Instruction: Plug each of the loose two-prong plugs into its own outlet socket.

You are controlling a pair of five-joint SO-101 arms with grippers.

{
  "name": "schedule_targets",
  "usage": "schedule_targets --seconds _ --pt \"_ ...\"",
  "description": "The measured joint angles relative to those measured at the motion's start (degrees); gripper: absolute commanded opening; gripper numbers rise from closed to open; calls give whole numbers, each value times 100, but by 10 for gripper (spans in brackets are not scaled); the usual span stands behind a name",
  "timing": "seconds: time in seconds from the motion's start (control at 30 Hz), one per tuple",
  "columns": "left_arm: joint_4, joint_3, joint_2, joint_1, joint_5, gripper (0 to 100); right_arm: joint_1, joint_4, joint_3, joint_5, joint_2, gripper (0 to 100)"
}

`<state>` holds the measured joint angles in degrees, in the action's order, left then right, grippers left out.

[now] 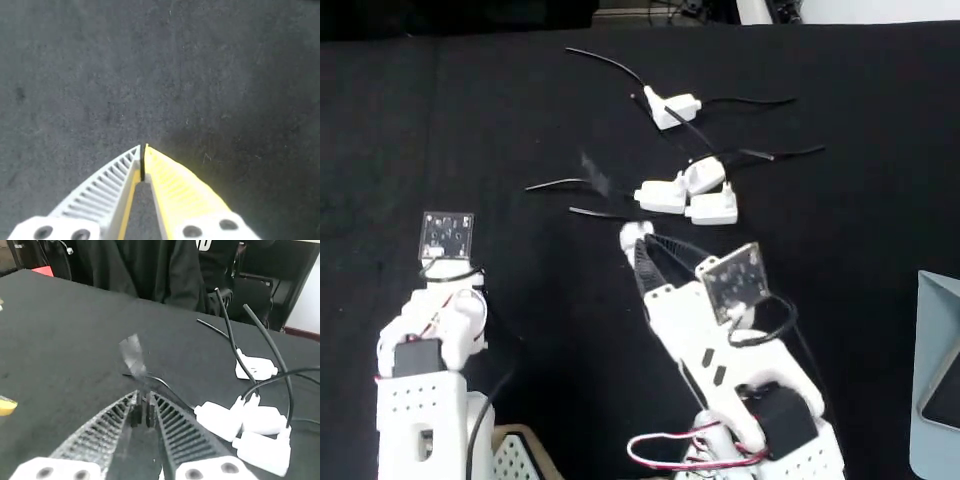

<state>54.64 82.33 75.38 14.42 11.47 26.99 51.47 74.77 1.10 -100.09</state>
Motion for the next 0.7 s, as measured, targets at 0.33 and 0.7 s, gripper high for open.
schedule_targets --seconds 0.33,0.7 --pt "1187 607 2681 -9 0 28 -624 88 747 9 -334 12" --pt "1160 1081 2646 -9 0 30 -809 88 2031 0 -334 15"
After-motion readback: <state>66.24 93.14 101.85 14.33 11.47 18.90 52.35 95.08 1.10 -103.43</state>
